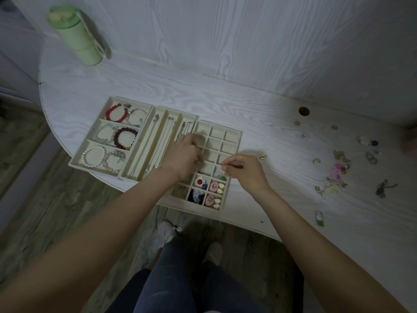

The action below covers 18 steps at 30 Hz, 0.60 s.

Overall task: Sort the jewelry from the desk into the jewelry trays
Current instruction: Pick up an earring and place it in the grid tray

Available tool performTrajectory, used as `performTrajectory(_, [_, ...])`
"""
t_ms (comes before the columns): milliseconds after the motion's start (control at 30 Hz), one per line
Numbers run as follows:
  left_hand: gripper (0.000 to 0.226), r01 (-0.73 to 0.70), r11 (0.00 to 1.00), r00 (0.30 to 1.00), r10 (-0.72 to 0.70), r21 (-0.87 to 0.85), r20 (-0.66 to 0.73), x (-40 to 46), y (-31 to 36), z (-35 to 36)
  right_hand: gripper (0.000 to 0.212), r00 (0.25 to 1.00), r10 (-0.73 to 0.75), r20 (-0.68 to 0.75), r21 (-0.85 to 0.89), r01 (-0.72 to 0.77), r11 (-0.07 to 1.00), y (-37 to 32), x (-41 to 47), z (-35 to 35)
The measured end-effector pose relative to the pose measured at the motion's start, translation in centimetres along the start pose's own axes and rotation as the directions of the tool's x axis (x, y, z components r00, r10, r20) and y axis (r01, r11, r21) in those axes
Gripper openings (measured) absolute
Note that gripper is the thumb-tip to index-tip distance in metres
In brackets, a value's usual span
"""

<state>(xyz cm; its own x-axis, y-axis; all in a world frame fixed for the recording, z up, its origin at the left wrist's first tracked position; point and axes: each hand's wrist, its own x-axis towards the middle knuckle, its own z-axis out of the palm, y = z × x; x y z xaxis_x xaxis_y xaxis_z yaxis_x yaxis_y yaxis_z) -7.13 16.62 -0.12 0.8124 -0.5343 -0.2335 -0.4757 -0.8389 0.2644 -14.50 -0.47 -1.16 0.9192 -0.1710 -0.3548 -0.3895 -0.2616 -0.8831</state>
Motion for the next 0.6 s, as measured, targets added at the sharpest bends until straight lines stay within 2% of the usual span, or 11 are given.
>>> performTrajectory(100, [0.032,-0.02,1.0,1.0,0.021,0.023,-0.022,-0.7,-0.4,-0.2,0.018,1.0,-0.001,0.009,0.004,0.001,1.0,0.0,0.0,0.3])
performTrajectory(200, [0.044,-0.082,0.992,0.996,0.077,0.099,0.045,-1.2,-0.2,-0.4,0.022,1.0,-0.014,0.021,-0.004,0.014,1.0,0.0,0.0,0.6])
performTrajectory(367, [0.038,-0.114,0.958,0.992,0.095,0.262,0.087,-1.3,0.0,0.1,0.017,1.0,-0.017,0.024,0.007,0.017,1.0,-0.2,-0.1,0.5])
performTrajectory(600, [0.038,-0.143,0.919,0.989,0.117,0.367,0.091,-1.1,0.3,0.1,0.018,1.0,0.007,0.011,-0.01,-0.007,1.0,0.1,0.0,0.5])
